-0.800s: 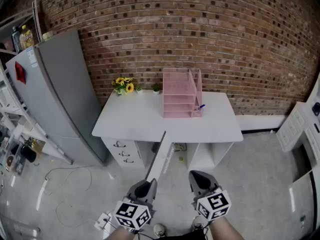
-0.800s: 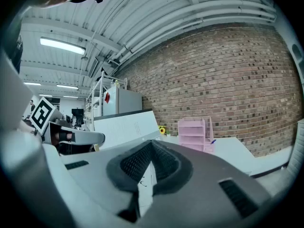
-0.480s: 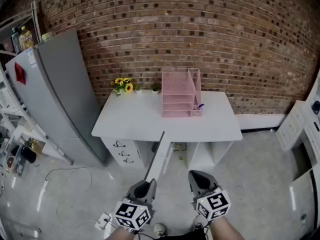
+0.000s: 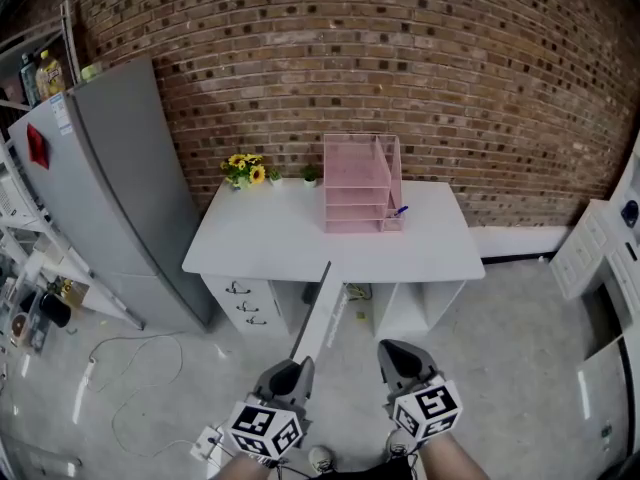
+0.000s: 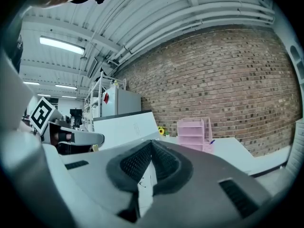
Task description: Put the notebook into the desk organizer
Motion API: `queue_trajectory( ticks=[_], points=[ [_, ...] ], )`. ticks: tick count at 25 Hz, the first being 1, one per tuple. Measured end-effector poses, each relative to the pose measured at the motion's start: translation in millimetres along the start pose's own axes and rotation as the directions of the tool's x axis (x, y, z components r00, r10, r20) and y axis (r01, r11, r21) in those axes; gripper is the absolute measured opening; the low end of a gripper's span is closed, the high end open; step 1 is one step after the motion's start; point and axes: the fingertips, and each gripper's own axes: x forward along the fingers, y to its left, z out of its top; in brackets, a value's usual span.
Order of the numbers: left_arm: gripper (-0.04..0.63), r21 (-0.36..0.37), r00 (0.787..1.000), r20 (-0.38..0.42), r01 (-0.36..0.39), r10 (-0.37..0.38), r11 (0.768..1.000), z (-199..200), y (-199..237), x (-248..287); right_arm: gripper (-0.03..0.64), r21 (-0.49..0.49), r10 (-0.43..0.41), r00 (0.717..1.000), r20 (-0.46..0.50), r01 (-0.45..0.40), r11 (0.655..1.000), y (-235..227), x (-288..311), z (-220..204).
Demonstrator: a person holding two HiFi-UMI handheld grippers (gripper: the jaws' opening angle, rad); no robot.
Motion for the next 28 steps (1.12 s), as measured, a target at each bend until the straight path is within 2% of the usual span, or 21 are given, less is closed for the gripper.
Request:
queue_trajectory(
  ticks=[7, 14, 21, 28],
  points=[
    [0.012, 0.002, 1.000, 0.002, -0.001, 0.001, 1.000, 1, 8, 4, 0.005, 0.004, 0.001, 1.000, 0.002, -0.001, 1.000, -3, 7, 0],
    [0.011, 0.000, 1.000, -0.006, -0.015, 0.015, 1.000, 4, 10, 28, 0.005, 0.014, 0.016, 1.000, -0.001, -0.016, 1.000, -25, 25, 3],
    [0.011, -0.008, 0.999, -0.012, -0.047, 0.047, 0.999, 8, 13, 81, 0.005, 0.026, 0.057, 0.998, -0.003, -0.057, 0.998, -73, 60, 8],
    [0.011, -0.052, 0.996, -0.018, -0.087, 0.086, 0.995, 8, 15, 151, 0.005, 0.043, 0.103, 0.995, -0.014, -0.102, 0.994, -137, 99, 11]
  ],
)
